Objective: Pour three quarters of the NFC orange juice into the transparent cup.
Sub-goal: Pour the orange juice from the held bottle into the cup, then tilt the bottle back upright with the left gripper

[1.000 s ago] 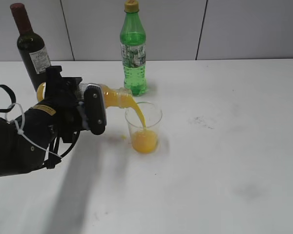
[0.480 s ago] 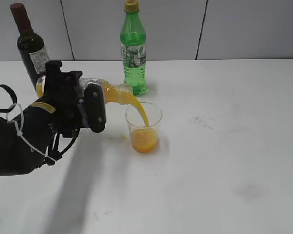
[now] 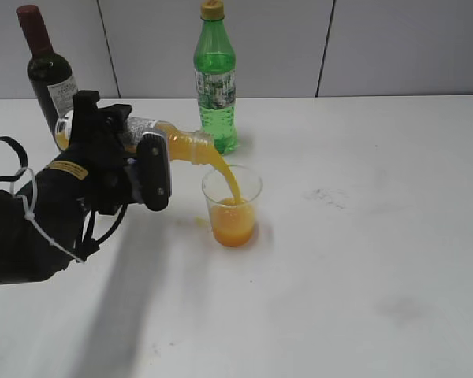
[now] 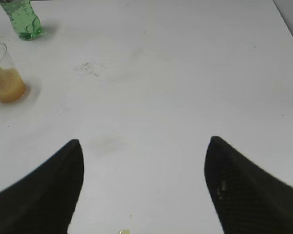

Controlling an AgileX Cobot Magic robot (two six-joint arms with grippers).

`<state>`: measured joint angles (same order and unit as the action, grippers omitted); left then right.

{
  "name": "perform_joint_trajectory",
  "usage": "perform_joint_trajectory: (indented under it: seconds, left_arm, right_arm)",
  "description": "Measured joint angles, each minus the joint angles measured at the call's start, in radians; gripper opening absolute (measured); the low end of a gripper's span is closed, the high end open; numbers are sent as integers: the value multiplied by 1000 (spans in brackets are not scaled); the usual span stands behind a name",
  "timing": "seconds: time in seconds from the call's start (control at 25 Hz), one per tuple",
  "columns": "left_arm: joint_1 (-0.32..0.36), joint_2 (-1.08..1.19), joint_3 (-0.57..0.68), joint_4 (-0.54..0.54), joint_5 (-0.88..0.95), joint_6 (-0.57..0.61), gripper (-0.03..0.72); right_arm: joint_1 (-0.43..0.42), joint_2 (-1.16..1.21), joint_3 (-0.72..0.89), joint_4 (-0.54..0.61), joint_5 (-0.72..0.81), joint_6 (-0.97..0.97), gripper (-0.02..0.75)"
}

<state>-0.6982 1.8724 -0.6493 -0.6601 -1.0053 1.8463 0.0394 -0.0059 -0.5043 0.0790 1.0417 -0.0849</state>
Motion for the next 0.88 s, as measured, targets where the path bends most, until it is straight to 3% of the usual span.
perform_joint_trajectory:
  seconds: [0.88]
  left_arm:
    - [0, 0, 0, 2, -17, 24, 470]
  right_arm:
    - [0, 0, 0, 0, 0, 0, 590]
